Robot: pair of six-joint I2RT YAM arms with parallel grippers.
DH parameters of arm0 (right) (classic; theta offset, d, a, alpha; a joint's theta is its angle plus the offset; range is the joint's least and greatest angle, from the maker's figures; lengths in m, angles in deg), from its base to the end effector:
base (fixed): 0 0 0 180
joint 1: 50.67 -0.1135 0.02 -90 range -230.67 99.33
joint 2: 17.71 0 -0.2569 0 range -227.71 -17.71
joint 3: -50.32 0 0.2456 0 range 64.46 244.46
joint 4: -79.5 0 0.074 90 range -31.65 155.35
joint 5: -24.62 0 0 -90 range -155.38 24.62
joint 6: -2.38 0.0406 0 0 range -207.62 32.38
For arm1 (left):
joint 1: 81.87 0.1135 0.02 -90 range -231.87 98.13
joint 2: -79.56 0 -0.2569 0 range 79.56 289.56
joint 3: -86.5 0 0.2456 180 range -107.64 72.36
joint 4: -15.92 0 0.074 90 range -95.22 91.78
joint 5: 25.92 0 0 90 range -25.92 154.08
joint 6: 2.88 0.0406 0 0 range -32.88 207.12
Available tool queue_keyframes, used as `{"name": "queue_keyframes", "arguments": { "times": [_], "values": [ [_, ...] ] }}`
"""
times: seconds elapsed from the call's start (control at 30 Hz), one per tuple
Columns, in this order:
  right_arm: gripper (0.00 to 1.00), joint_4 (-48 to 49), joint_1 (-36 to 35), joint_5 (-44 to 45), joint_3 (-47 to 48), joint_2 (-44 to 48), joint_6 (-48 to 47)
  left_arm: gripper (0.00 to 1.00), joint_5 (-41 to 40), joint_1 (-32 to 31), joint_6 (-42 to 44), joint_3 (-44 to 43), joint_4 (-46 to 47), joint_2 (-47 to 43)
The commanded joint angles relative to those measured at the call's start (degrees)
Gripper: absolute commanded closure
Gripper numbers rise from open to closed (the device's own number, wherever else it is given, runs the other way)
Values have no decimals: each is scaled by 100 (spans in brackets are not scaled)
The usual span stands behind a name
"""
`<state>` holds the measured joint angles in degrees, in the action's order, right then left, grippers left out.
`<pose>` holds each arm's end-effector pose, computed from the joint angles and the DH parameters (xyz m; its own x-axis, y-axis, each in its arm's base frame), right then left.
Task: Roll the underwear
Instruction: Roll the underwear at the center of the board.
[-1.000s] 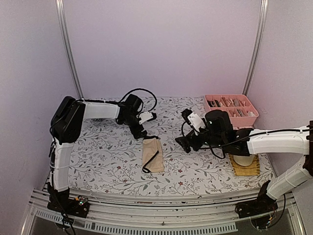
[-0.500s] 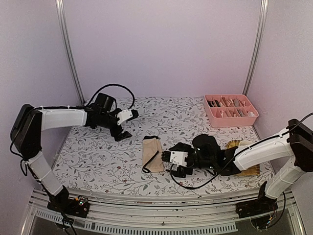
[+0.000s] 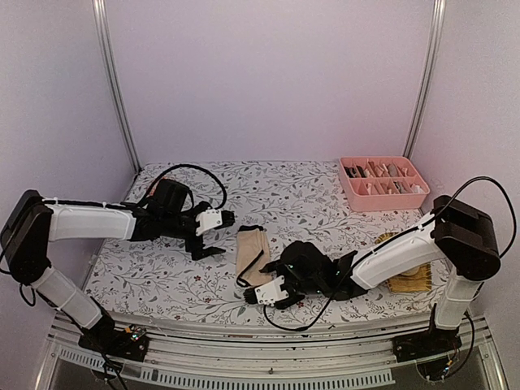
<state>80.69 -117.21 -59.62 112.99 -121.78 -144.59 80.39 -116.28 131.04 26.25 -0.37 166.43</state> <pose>0.1447 0.3232 0.1264 0.5995 -0.7138 -0.3619 -0.6963 -0.2423 -0.6756 0.2479 -0.1836 0.1831 0.0893 0.7458 -0.6602 0.9025 0.2197 0.3703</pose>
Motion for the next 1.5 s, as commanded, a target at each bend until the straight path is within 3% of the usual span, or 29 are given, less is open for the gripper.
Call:
{"name": "queue_keyframes", "arguments": {
  "times": [0.0,0.17,0.33,0.57,0.63,0.8,1.03,1.27,1.47],
  "values": [
    [29,-263,-208,517,232,-313,-357,2,84,-91,-39,152,322,-153],
    [39,-442,-257,1175,590,-885,-253,2,90,-118,-50,247,439,-128],
    [50,-597,-256,1246,758,-1137,-183,3,93,-136,-29,281,461,-99],
    [90,-1196,-254,832,1128,-1198,183,3,198,-136,172,531,489,-292],
    [96,-1328,-238,670,1241,-1223,284,3,262,-136,248,653,569,-384],
    [98,-1836,-59,356,1628,-1295,720,3,444,-143,526,909,690,-593],
    [98,-2700,387,-874,2314,-1066,1551,3,559,-291,1205,1510,1171,-991],
    [98,-3335,847,-2001,2855,-1152,2138,14,467,-575,1479,1876,1626,-940],
    [98,-3689,1086,-2618,3192,-1349,2413,21,-116,-965,1513,1986,2116,-518]
  ]
}}
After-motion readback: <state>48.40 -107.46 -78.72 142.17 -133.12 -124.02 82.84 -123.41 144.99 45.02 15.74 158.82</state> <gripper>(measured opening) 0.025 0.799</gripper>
